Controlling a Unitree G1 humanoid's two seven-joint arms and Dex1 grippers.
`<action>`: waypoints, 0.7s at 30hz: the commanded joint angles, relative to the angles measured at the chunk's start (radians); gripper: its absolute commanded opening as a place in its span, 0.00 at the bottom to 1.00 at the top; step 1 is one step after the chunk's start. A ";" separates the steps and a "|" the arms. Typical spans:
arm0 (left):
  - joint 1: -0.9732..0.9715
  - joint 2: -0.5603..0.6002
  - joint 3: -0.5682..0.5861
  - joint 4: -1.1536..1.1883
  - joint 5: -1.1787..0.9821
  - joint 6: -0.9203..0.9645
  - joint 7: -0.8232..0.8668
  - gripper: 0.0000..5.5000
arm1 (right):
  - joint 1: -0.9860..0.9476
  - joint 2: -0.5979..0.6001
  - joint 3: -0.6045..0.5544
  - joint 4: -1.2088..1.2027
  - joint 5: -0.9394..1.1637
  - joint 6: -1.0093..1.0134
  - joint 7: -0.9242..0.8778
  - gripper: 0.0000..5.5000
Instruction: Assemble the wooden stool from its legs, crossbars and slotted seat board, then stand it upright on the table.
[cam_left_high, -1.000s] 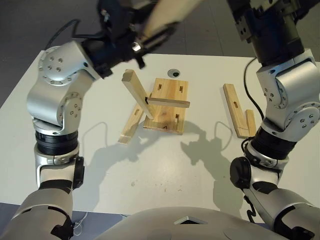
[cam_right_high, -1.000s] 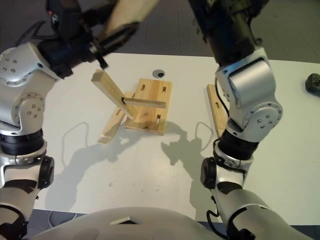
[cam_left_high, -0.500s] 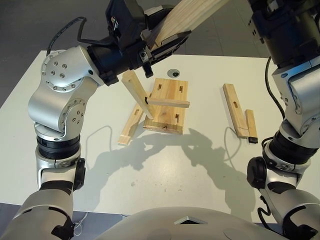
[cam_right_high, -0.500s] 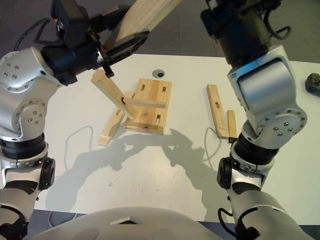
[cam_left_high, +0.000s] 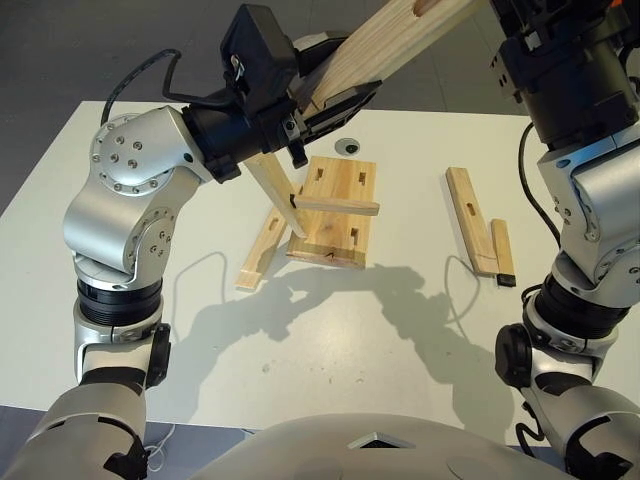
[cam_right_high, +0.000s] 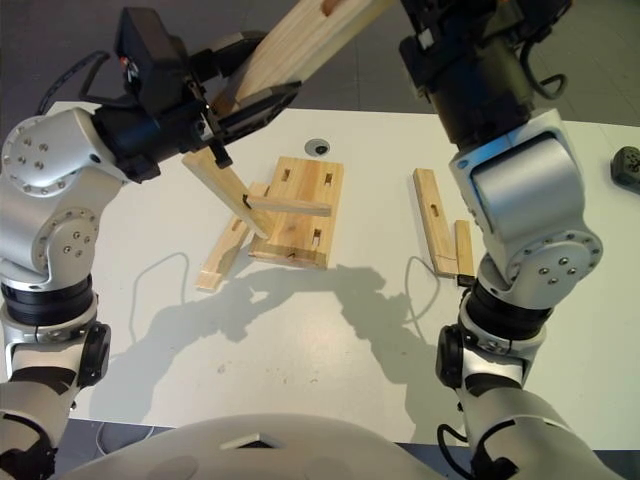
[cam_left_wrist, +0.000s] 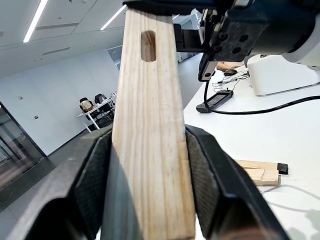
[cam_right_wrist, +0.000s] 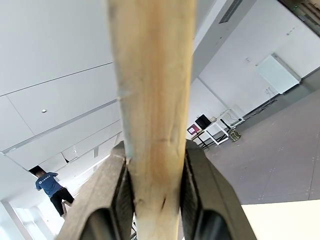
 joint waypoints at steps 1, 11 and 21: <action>0.008 0.011 -0.001 0.001 0.012 -0.003 -0.001 0.38 | 0.020 -0.010 0.009 -0.009 -0.002 -0.008 0.002 0.19; -0.107 0.007 0.221 0.057 -0.344 0.250 0.055 0.53 | 0.014 0.001 -0.027 0.024 -0.043 -0.061 0.036 0.19; -0.089 0.355 0.251 0.325 -0.441 0.348 -0.306 0.81 | 0.042 -0.084 -0.118 0.109 -0.086 -0.049 0.093 0.19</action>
